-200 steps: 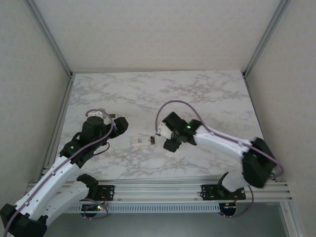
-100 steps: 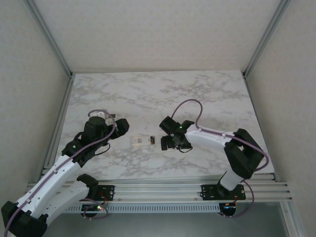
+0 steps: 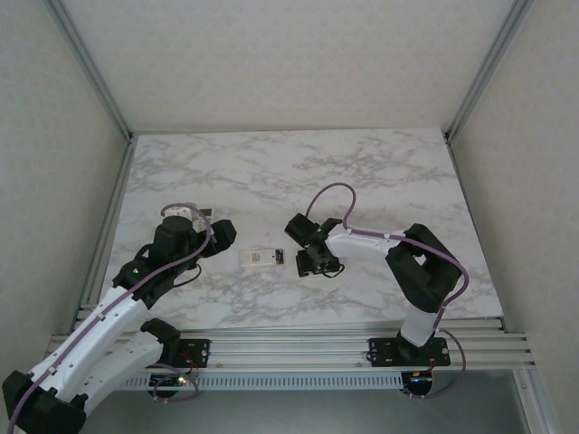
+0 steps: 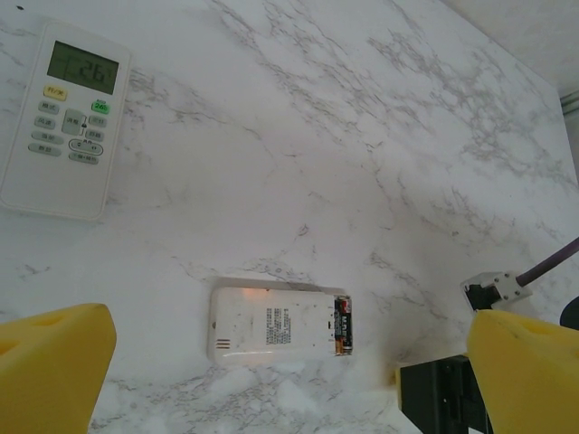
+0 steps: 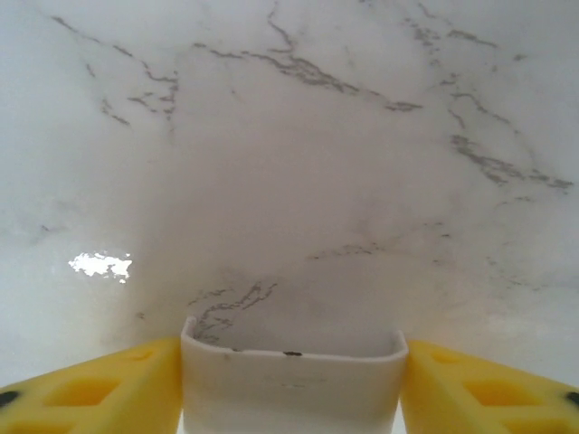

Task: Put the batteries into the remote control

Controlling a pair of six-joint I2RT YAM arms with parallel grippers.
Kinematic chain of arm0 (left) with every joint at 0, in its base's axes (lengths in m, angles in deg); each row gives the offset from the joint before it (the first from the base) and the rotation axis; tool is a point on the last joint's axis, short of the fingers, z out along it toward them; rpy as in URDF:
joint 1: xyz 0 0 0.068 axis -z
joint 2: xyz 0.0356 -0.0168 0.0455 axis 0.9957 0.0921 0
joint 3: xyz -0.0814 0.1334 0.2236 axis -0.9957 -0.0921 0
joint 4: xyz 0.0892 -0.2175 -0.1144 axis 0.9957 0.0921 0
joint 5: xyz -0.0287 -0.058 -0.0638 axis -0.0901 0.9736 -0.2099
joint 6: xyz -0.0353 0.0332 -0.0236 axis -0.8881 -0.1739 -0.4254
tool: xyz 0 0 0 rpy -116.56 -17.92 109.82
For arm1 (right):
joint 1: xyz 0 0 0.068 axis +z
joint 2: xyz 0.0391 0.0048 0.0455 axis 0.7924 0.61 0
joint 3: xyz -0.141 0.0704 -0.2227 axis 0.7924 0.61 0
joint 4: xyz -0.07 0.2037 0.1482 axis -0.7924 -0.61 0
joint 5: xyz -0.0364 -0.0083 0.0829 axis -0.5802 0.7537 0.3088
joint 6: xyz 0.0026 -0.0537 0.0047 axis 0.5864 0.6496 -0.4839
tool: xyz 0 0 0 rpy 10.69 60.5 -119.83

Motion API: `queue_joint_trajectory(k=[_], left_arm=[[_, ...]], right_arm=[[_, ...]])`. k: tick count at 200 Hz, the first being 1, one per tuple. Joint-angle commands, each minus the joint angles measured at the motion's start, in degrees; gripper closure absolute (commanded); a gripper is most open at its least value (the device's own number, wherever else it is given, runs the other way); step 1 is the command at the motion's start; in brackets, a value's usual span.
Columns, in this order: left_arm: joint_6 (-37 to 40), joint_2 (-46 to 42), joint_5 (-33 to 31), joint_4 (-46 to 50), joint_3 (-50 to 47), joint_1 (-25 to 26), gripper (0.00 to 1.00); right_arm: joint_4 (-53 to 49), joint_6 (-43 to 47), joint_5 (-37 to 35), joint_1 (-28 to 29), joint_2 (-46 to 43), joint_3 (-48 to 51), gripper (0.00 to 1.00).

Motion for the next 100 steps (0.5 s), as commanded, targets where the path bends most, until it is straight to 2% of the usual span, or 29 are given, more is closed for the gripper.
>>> queue_joint_trajectory(k=[1, 45, 79, 100], left_arm=[[-0.1, 0.3, -0.9, 0.1, 0.6, -0.1, 0.01], [-0.2, -0.3, -1.5, 0.4, 0.8, -0.1, 0.00], [-0.5, -0.2, -1.9, 0.2, 0.4, -0.1, 0.00], [-0.7, -0.3, -2.3, 0.9, 0.4, -0.1, 0.00]], right_arm=[[1.4, 6.4, 3.9, 0.1, -1.1, -0.5, 0.44], [-0.1, 30.1, 4.1, -0.9, -5.7, -6.0, 0.43], [1.1, 53.3, 8.2, -0.1, -3.6, -9.8, 0.41], [-0.3, 61.3, 8.4, 0.0, -0.1, -13.5, 0.36]])
